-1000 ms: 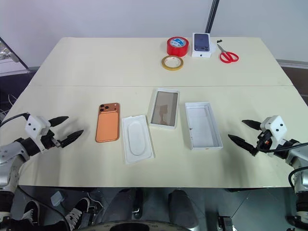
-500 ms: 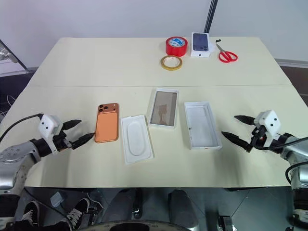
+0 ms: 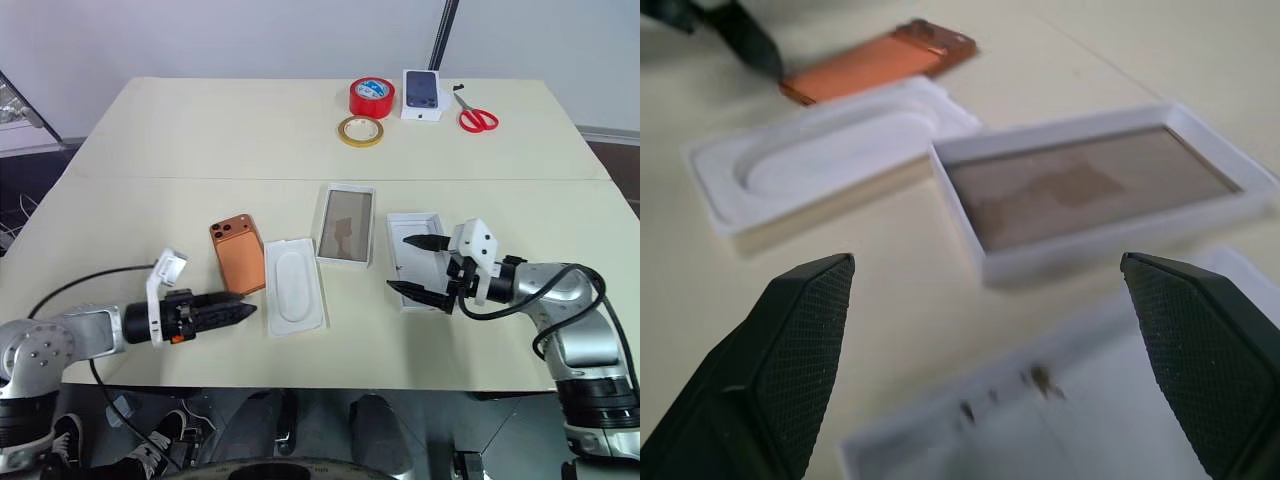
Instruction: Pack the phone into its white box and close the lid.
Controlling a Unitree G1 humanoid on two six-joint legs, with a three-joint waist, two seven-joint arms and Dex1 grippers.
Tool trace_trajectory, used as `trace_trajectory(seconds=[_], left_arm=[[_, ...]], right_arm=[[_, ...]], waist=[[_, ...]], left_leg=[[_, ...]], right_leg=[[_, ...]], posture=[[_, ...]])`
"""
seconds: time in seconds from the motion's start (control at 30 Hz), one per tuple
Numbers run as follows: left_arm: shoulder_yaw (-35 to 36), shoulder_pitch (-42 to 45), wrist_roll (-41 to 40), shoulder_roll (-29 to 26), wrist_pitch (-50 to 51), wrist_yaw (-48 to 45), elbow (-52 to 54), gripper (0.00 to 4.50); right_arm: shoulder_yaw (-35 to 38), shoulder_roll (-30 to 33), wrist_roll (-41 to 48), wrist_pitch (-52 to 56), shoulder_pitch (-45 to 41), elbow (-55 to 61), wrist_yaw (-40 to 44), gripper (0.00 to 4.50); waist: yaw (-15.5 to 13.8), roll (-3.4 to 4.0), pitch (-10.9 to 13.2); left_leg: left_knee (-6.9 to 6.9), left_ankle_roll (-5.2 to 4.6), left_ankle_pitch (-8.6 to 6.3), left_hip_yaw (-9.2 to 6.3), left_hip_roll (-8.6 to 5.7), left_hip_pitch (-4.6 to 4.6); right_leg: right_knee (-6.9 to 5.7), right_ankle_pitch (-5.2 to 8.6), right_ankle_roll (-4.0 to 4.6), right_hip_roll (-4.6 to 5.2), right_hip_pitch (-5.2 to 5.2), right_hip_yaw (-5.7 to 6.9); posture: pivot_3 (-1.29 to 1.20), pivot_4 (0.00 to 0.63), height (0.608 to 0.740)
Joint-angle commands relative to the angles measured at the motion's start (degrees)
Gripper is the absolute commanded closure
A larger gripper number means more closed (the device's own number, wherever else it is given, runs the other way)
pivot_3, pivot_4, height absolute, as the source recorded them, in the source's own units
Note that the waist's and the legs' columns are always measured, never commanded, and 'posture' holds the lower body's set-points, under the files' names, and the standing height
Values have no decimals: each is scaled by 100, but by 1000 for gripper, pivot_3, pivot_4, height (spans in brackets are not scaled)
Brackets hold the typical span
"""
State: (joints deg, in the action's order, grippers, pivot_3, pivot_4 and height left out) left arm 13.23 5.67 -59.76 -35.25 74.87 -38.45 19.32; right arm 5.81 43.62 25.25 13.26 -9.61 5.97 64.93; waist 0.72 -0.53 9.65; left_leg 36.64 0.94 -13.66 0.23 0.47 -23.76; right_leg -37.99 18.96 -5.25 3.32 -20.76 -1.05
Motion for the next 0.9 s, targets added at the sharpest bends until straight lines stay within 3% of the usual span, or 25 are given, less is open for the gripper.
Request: trace_trajectory(seconds=[0.03, 0.17, 0.33, 0.6, 0.7, 0.9], left_arm=[[353, 147, -634, 139, 364, 335, -73, 0], [252, -44, -625, 58, 511, 446, -55, 0], [66, -18, -819, 699, 565, 899, -266, 0], [-212, 42, -722, 1149, 523, 1146, -503, 0], [-297, 65, -638, 1221, 521, 1228, -624, 849], [-236, 99, -793, 1467, 669, 1492, -906, 3757]], right_arm=[[72, -16, 27, -40, -101, 78, -49, 48], [99, -9, 0, -99, -8, 57, -68, 48], [85, -40, -22, -128, -32, 67, -120, 48], [29, -76, -85, -179, -91, 51, -183, 48], [28, -99, -123, -213, -76, 42, -199, 0], [42, -136, -176, -251, -70, 55, -246, 0]], waist=[[-8, -1, 0], [-4, -1, 1], [-23, 0, 0], [-31, 1, -1], [-27, 2, -1], [-28, 6, -4]], left_leg=[[0, 0, 0, 0, 0, 0], [3, 0, 0, -1, 0, 0], [5, 0, 0, -2, 0, 1], [13, 1, 0, -3, -2, 5], [13, 1, 0, -3, -2, 6], [12, 0, 0, -3, -2, 6]], right_leg=[[0, 0, 0, -1, 0, 0], [0, 0, 0, -1, 2, 1], [1, 1, 1, -1, 5, 1], [3, 1, 2, 0, 14, 2], [3, 2, 3, 0, 15, 2], [6, 2, 2, 0, 16, 2]], posture=[[0, 150, 740], [0, 150, 740], [0, 150, 740], [0, 150, 740], [0, 150, 740], [0, 150, 740]])
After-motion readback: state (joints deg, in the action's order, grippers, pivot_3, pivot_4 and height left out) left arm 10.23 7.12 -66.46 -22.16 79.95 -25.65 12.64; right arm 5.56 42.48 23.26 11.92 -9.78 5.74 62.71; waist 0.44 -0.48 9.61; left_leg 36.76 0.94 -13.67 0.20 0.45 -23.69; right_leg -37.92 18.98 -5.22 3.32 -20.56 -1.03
